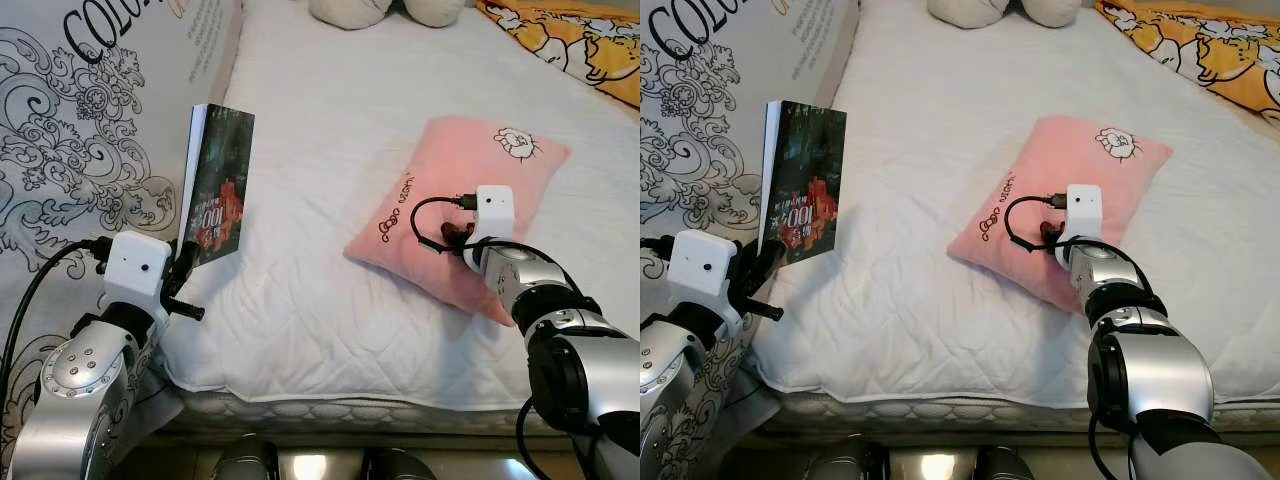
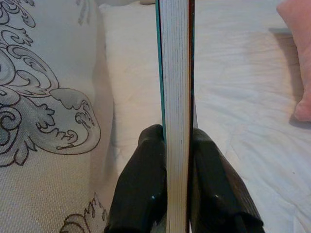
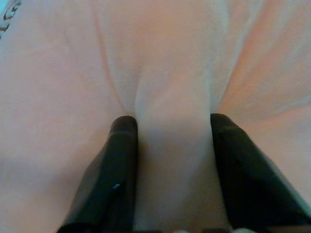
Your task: Clean up the room
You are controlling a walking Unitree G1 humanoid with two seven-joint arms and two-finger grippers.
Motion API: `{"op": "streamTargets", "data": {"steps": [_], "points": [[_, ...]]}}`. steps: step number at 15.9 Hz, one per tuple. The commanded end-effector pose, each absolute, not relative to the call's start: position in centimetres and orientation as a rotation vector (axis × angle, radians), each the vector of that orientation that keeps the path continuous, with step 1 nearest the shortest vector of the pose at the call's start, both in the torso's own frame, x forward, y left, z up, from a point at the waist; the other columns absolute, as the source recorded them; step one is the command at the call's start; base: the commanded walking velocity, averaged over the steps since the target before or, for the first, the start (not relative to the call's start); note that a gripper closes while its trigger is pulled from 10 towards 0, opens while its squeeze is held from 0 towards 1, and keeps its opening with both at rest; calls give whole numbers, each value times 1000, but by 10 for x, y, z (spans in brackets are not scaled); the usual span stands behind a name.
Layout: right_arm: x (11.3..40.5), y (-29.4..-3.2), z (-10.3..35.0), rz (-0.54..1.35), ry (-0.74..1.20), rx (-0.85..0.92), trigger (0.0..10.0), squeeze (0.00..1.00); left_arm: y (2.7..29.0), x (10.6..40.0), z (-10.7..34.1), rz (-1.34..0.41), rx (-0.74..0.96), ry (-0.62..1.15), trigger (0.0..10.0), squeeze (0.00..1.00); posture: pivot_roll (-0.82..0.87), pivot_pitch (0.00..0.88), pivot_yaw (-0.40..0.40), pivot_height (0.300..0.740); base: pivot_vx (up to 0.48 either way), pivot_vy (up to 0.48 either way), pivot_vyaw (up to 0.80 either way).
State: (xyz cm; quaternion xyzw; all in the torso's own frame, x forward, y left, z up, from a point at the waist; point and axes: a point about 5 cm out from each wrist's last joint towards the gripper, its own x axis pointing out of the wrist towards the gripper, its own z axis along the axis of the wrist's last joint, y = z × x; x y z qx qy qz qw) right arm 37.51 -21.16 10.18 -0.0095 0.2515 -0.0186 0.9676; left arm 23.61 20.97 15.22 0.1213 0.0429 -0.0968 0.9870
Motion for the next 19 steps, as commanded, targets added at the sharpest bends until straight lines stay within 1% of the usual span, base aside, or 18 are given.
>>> {"op": "streamTargets", "data": {"steps": [1,8,10,11,13,15,16,18,19], "points": [[360,-219,78,-55,611,0,0,0,209,237,159,-196,242,55,10000,0,116,142,-11,740,0,0,0],[356,-221,73,-50,613,3,0,0,209,239,158,-183,250,52,10000,0,113,135,-11,740,0,0,0],[356,-222,73,-50,610,2,0,0,212,241,160,-168,254,43,10000,0,115,131,-14,740,0,0,0],[359,-220,77,-28,570,22,0,0,217,242,165,-129,259,10,10000,0,116,124,-19,740,0,0,0],[369,-205,91,100,472,43,0,0,231,248,185,-37,255,-88,10000,0,118,112,-27,740,0,0,0],[375,-194,101,182,428,61,0,0,239,253,201,-7,269,-138,10000,0,118,103,-36,740,0,0,0],[380,-182,111,269,385,77,0,0,246,259,220,26,270,-192,10000,0,119,90,-43,740,0,0,0],[386,-162,125,406,332,102,0,0,248,265,245,28,271,-264,10000,0,124,79,-49,740,0,0,0],[387,-159,128,427,324,110,0,0,247,266,248,24,271,-272,10000,0,124,77,-51,740,0,0,0]]}}
